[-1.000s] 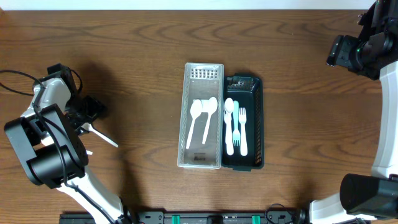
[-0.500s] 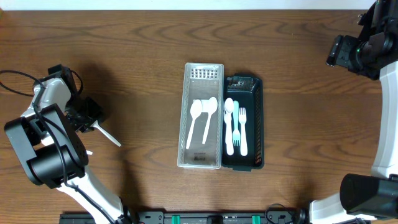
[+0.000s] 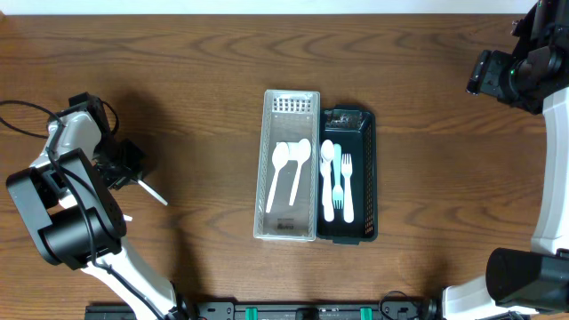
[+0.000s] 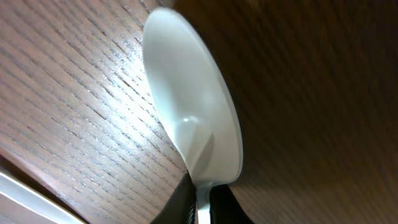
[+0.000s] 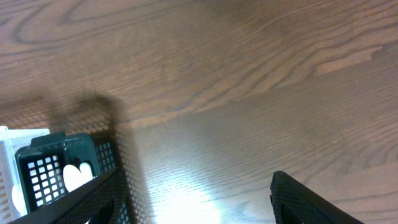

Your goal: Pack container

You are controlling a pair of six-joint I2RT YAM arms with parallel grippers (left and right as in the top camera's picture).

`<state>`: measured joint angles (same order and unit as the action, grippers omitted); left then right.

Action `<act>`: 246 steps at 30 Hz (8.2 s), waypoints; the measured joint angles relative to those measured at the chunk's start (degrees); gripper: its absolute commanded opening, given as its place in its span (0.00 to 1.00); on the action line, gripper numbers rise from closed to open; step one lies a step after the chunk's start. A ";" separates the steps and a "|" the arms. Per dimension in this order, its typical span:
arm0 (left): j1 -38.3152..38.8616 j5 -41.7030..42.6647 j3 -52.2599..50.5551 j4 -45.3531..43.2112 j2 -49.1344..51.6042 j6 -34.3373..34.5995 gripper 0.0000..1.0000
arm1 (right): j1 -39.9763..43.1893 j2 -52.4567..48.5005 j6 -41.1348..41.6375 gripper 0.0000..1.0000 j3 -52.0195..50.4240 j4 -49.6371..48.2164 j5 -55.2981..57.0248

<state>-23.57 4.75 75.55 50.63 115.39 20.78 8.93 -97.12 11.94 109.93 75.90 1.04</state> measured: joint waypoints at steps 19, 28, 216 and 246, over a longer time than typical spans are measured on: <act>28.50 -1.01 0.46 5.66 -34.82 -2.84 0.06 | 0.00 0.00 0.02 0.77 0.00 -0.20 0.00; 53.64 -0.48 0.57 1.73 -36.13 -3.04 0.06 | 0.00 0.00 0.02 0.77 0.00 -0.33 0.00; 54.86 -5.01 11.91 -3.08 -10.86 -16.59 0.88 | -0.20 0.00 -3.91 0.82 -0.02 -3.67 0.02; 25.83 -11.43 9.92 -34.58 -14.93 -32.65 0.98 | -12.41 -18.73 -16.06 0.99 -0.46 -42.47 1.29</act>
<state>2.26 -6.68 85.47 16.05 100.47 -11.88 -3.49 -115.85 -4.12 109.47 33.43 2.33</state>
